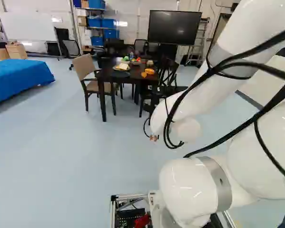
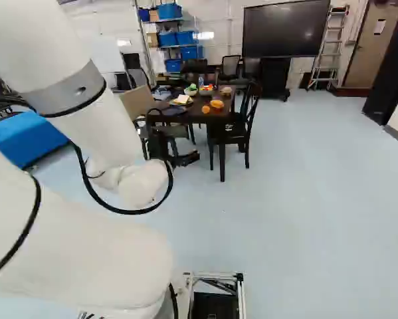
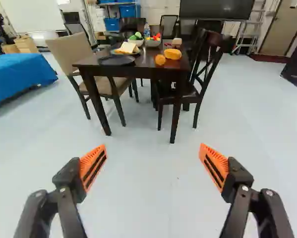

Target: Move the croissant to the empty plate

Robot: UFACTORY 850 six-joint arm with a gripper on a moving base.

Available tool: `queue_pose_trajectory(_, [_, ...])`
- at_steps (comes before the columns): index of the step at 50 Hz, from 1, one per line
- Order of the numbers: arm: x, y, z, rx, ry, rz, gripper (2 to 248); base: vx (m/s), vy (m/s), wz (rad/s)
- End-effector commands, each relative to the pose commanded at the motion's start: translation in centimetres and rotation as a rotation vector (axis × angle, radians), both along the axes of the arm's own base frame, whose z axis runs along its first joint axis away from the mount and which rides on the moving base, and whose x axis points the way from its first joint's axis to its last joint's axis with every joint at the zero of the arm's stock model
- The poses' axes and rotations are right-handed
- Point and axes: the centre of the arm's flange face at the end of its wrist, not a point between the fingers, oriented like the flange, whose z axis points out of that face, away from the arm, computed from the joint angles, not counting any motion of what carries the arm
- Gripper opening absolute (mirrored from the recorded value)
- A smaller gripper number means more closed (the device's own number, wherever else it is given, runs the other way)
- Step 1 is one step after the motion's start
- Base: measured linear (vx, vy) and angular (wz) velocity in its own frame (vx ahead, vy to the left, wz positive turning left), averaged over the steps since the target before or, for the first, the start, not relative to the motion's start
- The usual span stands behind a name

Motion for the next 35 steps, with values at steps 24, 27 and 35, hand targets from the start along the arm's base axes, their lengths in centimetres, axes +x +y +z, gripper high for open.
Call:
queue_pose_trajectory(24, [0.0, 0.0, 0.0, 0.0, 0.0, 0.0, 247, 0.0, 0.0, 0.0])
queue_pose_trajectory(27, [0.0, 0.0, 0.0, 0.0, 0.0, 0.0, 247, 0.0, 0.0, 0.0])
queue_pose_trajectory(35, [0.0, 0.0, 0.0, 0.0, 0.0, 0.0, 247, 0.0, 0.0, 0.0])
